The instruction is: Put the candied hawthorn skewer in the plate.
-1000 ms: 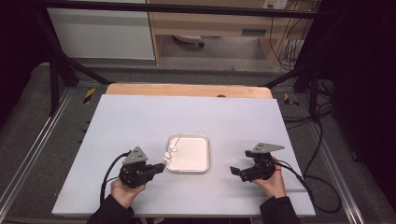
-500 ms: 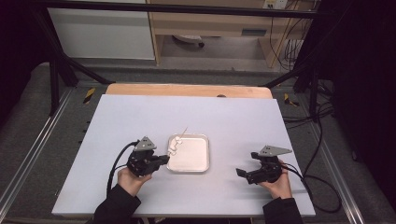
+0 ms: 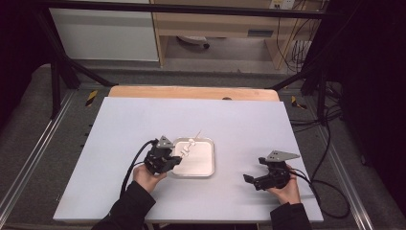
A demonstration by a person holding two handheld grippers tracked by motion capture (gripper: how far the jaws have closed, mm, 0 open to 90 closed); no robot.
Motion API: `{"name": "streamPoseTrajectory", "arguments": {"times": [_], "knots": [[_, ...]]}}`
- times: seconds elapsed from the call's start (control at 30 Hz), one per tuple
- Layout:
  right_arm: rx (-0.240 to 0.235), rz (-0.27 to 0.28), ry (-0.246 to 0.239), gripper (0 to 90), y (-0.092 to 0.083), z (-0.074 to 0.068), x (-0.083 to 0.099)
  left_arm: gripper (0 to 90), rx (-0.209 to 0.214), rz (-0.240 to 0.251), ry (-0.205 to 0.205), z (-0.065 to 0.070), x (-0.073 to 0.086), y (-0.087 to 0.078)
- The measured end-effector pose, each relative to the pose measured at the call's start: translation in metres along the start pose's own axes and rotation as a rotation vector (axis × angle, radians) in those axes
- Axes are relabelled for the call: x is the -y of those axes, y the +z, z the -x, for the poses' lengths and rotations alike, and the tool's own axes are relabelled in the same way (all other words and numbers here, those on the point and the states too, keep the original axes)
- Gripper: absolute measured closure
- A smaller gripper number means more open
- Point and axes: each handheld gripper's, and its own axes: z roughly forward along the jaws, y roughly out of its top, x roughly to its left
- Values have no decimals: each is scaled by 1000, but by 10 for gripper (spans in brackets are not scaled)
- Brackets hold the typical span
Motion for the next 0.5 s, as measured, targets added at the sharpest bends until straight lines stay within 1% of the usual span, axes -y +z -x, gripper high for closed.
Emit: {"name": "streamPoseTrajectory", "arguments": {"times": [0.1,0.17,0.23,0.3,0.33,0.4,0.5], "knots": [[-1,0,0,3,0,0,0,882,-5,-14,-5,-1,-1,7],[-1,0,5,3,0,0,1,882,-19,-30,2,-1,0,11],[0,-2,10,3,0,0,1,882,-24,-44,8,-1,0,15],[0,-3,4,3,1,0,1,881,-32,-51,13,-1,1,18],[0,-2,3,3,1,0,1,881,-30,-57,8,0,2,20],[-1,-3,8,3,0,0,1,881,-34,-70,21,1,3,23],[0,1,11,4,0,0,1,880,-53,-97,41,4,4,26]]}}
